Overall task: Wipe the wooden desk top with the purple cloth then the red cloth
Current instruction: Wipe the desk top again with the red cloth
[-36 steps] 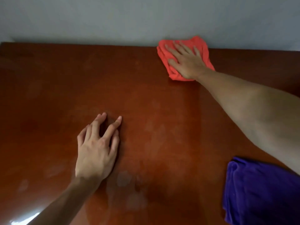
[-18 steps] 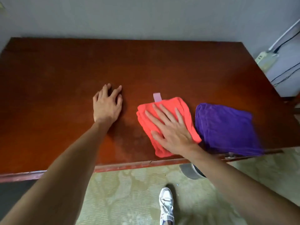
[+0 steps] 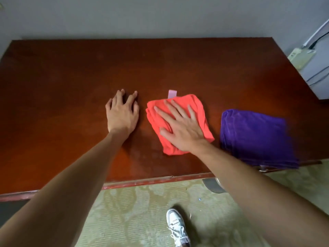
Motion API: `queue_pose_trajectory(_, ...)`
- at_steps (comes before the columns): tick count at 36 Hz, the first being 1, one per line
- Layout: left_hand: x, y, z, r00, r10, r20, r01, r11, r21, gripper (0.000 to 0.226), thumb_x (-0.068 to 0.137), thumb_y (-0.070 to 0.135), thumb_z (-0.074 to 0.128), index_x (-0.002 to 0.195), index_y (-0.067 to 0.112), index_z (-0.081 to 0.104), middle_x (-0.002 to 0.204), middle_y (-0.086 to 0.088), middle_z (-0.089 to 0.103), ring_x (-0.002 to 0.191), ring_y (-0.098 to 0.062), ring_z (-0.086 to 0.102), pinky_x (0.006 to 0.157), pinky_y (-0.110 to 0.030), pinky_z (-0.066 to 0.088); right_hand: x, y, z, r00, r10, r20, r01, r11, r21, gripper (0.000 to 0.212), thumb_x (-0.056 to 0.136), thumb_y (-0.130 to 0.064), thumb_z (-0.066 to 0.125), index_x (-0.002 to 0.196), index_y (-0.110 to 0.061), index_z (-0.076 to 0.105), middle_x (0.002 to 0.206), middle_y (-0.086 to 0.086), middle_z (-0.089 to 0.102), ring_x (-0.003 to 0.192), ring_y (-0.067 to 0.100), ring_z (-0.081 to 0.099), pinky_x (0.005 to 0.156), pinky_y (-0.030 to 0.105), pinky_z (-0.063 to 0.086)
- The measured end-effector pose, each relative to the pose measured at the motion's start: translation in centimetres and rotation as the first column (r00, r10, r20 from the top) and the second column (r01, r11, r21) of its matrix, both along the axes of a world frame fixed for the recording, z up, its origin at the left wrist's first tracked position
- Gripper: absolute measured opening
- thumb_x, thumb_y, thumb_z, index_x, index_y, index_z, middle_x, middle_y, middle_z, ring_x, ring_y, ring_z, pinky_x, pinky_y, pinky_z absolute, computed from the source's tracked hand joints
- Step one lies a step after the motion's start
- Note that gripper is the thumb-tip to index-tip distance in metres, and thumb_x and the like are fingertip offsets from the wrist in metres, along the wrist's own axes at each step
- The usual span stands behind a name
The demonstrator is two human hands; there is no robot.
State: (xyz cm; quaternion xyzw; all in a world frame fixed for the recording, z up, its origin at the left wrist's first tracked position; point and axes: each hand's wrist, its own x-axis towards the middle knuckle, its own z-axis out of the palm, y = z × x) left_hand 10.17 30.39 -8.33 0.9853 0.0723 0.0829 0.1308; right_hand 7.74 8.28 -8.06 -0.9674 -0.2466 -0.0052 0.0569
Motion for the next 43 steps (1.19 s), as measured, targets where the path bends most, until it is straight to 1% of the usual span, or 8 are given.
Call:
queue_pose_trajectory(6,0.7,0.0,-0.5,0.999,-0.01,0.038,0.009,1.0,0.024,0.046,0.102,0.038,0.034,0.145,0.033,0.046,0.154,-0.011,0.04,0.146,-0.023,0.032,0.117,-0.041,0.023,11.9,3.3,0.5,1.0,0.022,0.002,-0.022,1.0,-0.015,0.068,0.092,-0.063,0.021,0.158,-0.048,0.016,0.169,-0.006,0.018,0.156,0.016,0.011,0.121,0.054,0.008)
queue_pose_trajectory(15,0.8,0.3,-0.6,1.0,-0.025,-0.005,0.026,0.999,0.033,0.047,0.103,0.041,0.031,0.15,0.035,0.039,0.158,-0.009,0.034,0.15,-0.021,0.025,0.121,-0.038,0.018,30.3,8.1,0.9,1.0,0.001,-0.031,0.001,0.999,0.045,0.061,0.102,-0.055,0.034,0.159,-0.041,0.019,0.169,-0.001,0.019,0.156,0.02,0.011,0.121,0.058,0.006)
queue_pose_trajectory(22,0.6,0.1,-0.6,0.999,-0.042,-0.005,0.042,0.998,0.037,0.047,0.103,0.039,0.031,0.149,0.034,0.041,0.157,-0.009,0.036,0.149,-0.021,0.027,0.12,-0.042,0.024,35.2,8.6,0.9,1.0,0.005,-0.02,-0.004,0.999,0.037,0.063,0.101,-0.055,0.032,0.16,-0.04,0.019,0.169,-0.002,0.018,0.156,0.018,0.012,0.121,0.061,0.007)
queue_pose_trajectory(32,0.2,-0.1,0.2,0.998,-0.025,0.052,0.032,0.992,-0.125,0.045,0.104,0.029,0.028,0.145,0.024,0.045,0.153,-0.007,0.04,0.148,-0.019,0.029,0.12,-0.039,0.021,27.6,8.3,1.4,0.996,-0.052,-0.073,0.053,0.998,0.015,0.061,0.104,-0.051,0.028,0.162,-0.04,0.012,0.171,-0.005,0.007,0.157,0.017,0.002,0.122,0.059,0.0)
queue_pose_trajectory(35,0.3,0.3,0.9,0.992,0.029,0.122,0.011,0.948,-0.318,0.04,0.102,0.018,0.033,0.14,0.018,0.046,0.14,-0.001,0.048,0.133,-0.017,0.045,0.113,-0.034,0.03,22.4,8.3,1.5,0.998,-0.059,-0.039,0.059,0.998,0.012,0.062,0.103,-0.051,0.029,0.161,-0.04,0.012,0.171,-0.005,0.009,0.157,0.017,0.004,0.123,0.058,0.001)
queue_pose_trajectory(38,-0.5,1.2,1.2,0.977,0.026,0.211,0.079,0.877,-0.473,0.039,0.096,0.01,0.036,0.131,0.02,0.049,0.128,-0.001,0.049,0.114,-0.021,0.054,0.101,-0.042,0.043,15.0,8.4,1.1,0.997,-0.071,-0.027,0.071,0.997,0.023,0.066,0.097,-0.056,0.024,0.161,-0.042,0.014,0.171,-0.006,0.011,0.157,0.016,0.007,0.123,0.057,0.002)
queue_pose_trajectory(41,-1.5,2.8,1.8,0.974,0.036,0.223,0.068,0.896,-0.438,0.034,0.09,0.013,0.04,0.119,0.022,0.056,0.121,-0.005,0.051,0.109,-0.028,0.055,0.094,-0.05,0.045,6.1,8.9,0.8,0.998,-0.066,-0.012,0.067,0.998,0.021,0.074,0.089,-0.059,0.014,0.161,-0.04,0.015,0.17,-0.006,0.014,0.157,0.017,0.009,0.123,0.057,0.006)
queue_pose_trajectory(43,-2.1,4.6,2.5,0.982,0.025,0.187,0.043,0.936,-0.349,0.032,0.09,0.017,0.043,0.116,0.024,0.061,0.121,-0.005,0.052,0.11,-0.028,0.053,0.092,-0.046,0.044,0.2,9.7,0.8,0.999,-0.033,0.005,0.032,0.999,0.034,0.072,0.091,-0.057,0.021,0.161,-0.038,0.019,0.17,-0.005,0.016,0.157,0.017,0.011,0.122,0.058,0.009)
